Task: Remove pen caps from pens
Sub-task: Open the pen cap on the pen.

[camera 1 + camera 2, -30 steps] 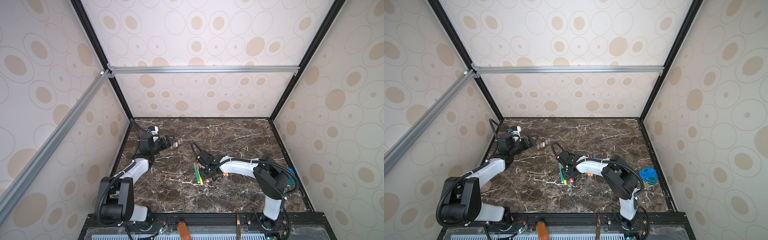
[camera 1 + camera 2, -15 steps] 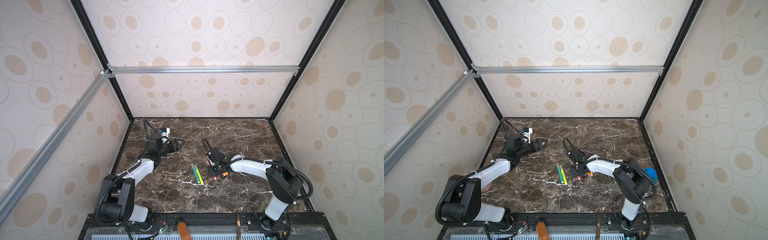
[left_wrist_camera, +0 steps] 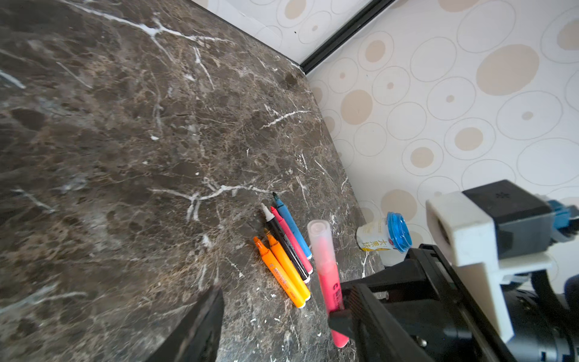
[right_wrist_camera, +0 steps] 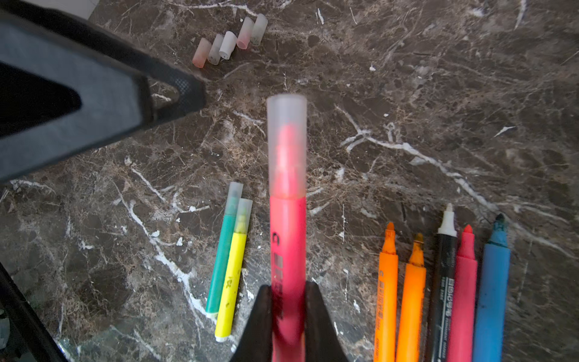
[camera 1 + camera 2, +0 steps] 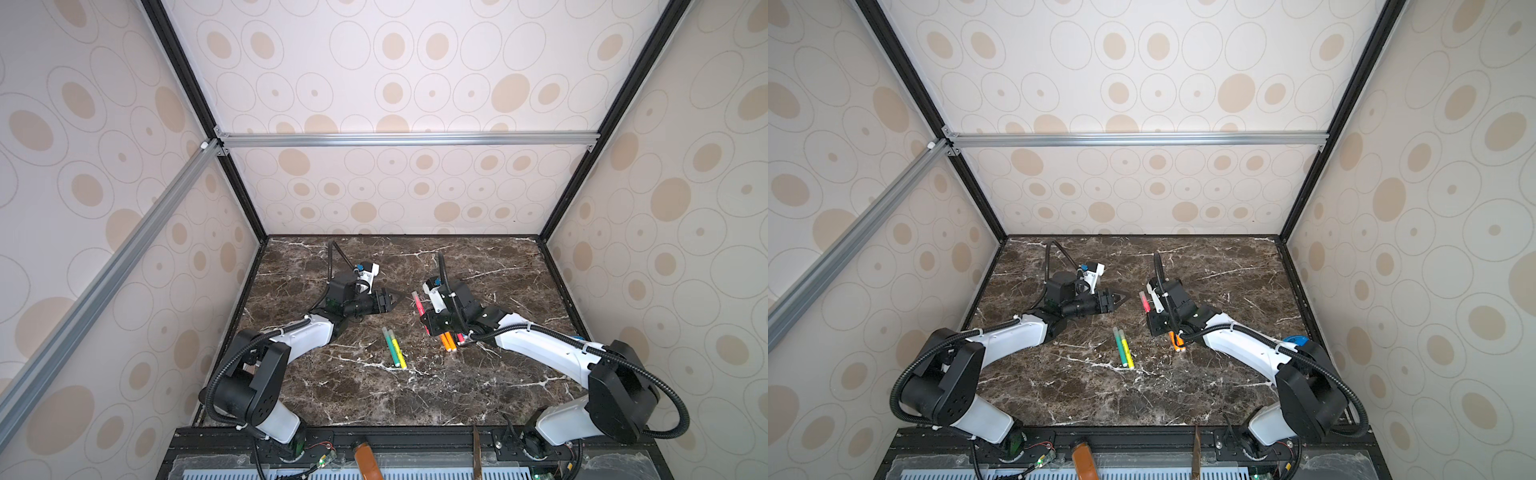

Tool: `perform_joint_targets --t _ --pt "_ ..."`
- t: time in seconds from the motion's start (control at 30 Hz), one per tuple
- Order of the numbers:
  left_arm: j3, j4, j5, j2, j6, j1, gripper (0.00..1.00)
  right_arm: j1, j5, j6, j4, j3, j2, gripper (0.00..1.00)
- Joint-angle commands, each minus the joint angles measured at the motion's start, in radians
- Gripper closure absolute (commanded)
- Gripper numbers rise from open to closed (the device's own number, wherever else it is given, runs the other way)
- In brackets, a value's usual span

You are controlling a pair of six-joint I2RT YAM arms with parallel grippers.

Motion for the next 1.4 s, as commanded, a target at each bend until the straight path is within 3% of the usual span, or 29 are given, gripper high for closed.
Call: perform_joint_targets --t 0.0,0.3,1.07,1.3,1.37 --pt "0.048 0.066 0.019 0.030 -0.046 -0.027 0.37 -0.002 -0.023 -0.007 0.049 -0.018 -0.029 1.00" --pt "0.116 0.090 0.020 0.100 -0.069 -0.076 0.42 -0.003 -0.026 -0.004 0.072 -0.025 -0.034 1.00" --pt "0.185 0.089 0.048 0.152 -0.075 -0.106 0.74 -0.003 -0.004 -0.014 0.078 -0.018 -0.020 1.00" --pt "0.194 0.089 0.058 0.156 -0.074 -0.108 0.90 -0.002 -0.002 -0.014 0.082 -0.018 -0.012 0.99" --pt "0.194 0.092 0.058 0.156 -0.078 -0.109 0.96 -0.003 -0.005 -0.013 0.083 -0.018 -0.009 0.91"
